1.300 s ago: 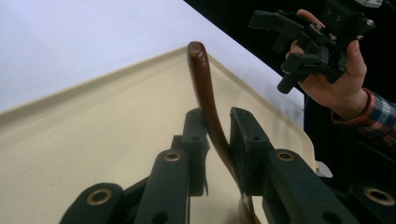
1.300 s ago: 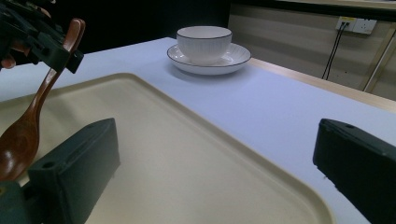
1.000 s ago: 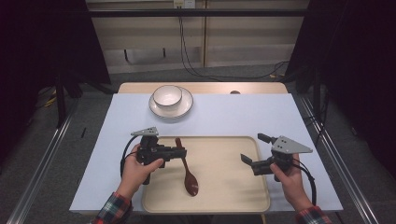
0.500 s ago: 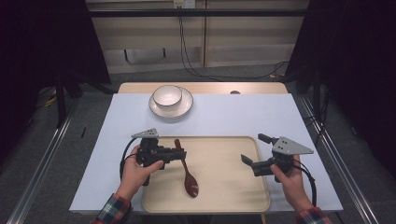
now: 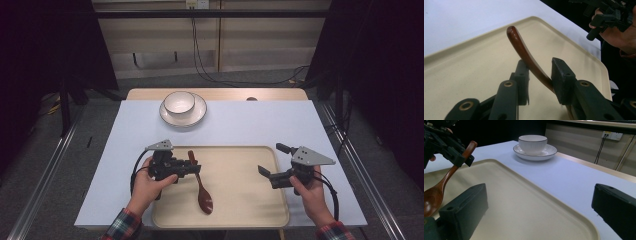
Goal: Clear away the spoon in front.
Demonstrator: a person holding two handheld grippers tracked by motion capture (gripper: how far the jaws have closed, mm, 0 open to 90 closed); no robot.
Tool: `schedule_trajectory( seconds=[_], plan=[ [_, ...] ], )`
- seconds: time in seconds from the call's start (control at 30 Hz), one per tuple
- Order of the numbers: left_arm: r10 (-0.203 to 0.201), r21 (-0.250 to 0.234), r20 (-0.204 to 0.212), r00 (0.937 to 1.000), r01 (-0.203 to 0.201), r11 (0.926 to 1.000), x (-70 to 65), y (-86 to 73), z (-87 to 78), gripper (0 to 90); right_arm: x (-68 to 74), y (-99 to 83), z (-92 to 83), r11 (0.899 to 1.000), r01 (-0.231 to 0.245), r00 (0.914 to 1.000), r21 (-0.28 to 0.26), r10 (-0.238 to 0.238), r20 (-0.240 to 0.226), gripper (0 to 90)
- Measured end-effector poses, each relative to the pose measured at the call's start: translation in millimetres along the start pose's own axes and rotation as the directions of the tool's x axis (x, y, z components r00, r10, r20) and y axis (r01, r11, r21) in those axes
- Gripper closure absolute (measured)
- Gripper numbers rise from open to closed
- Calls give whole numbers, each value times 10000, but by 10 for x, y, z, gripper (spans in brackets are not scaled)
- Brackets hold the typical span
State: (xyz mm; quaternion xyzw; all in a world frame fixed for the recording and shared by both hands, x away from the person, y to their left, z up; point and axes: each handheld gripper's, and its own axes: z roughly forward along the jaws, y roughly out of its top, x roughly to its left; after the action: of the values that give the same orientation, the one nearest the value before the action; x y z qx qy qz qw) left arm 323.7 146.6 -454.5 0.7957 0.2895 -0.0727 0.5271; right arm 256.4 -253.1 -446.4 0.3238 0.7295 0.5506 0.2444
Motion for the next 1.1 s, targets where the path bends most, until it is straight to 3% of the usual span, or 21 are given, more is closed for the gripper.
schedule_trajectory(
  seconds=[0.47, 1.1],
  plan=[
    [188, 98, -194, 9996, -186, 9998, -24, -27, 11, 652, -4, 7, 7, 9999, -81, 10000, -91, 81, 6, 2],
    [351, -71, -564, 9978, -355, 9993, -15, -15, -17, 511, -9, 7, 20, 9998, -117, 9999, -153, 116, -71, 2]
  ],
)
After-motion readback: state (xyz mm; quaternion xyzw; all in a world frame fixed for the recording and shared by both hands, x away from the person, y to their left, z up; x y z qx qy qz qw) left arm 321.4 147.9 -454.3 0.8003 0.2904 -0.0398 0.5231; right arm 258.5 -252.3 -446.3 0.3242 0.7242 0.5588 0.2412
